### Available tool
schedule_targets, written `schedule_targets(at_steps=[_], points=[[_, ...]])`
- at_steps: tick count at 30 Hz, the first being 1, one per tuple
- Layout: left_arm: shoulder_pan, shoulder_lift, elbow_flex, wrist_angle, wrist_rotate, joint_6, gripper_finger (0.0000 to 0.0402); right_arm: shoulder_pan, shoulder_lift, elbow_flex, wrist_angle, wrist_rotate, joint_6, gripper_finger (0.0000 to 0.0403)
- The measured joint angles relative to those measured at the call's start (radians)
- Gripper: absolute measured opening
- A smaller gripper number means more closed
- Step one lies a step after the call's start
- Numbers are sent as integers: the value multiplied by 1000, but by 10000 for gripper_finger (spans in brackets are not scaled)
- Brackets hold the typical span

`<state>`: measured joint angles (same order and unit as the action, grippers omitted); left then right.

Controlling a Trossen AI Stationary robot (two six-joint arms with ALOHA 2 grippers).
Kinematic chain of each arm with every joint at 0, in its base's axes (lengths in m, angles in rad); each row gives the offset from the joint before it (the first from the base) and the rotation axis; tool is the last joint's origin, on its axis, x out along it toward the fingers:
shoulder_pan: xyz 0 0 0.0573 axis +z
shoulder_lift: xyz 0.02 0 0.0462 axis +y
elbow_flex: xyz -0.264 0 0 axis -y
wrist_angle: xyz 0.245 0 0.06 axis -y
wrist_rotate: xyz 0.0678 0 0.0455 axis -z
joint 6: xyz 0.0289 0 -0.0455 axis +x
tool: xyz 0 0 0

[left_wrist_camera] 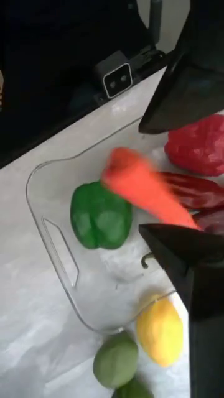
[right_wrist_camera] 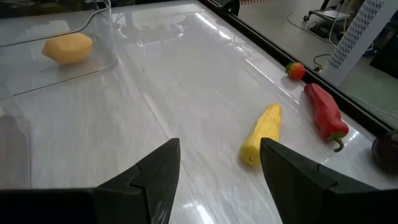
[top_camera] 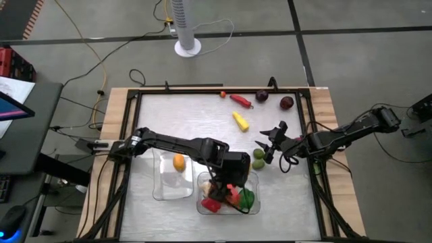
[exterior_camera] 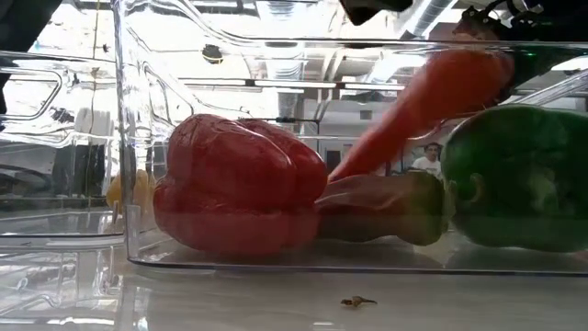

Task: Sort produce into baskets
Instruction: Put the orange carrot into the right transparent bin, then put the top green lime into the left transparent bin

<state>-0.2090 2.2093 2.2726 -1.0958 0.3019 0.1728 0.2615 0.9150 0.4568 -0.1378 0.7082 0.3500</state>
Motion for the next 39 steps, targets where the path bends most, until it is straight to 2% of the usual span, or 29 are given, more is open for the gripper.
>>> schedule_targets(at_steps=[2,5,8,11,20,24,27,35,39], points=[[3,0,0,-1,-13,5,258,0,0,0,0,0,0,248],[11,0,0,-18,-118,29,277,0,0,0,-4,-6,4,248],[42,0,0,-45,-149,45,280,0,1,0,-41,-90,19,248],[78,0,-26,-22,-125,52,272,2,22,0,-79,-150,24,248],[115,-24,-186,88,-69,152,222,5,100,-9,-88,-137,54,253],[114,-108,-309,191,-94,172,198,5,135,-25,-53,-135,62,269],[114,-201,-445,289,-157,164,183,5,156,-26,-23,-135,64,285],[115,-512,-820,611,-402,94,169,-22,235,-26,-29,-164,146,336],[115,-642,-994,747,-498,76,169,-51,313,-26,-10,-207,181,346]])
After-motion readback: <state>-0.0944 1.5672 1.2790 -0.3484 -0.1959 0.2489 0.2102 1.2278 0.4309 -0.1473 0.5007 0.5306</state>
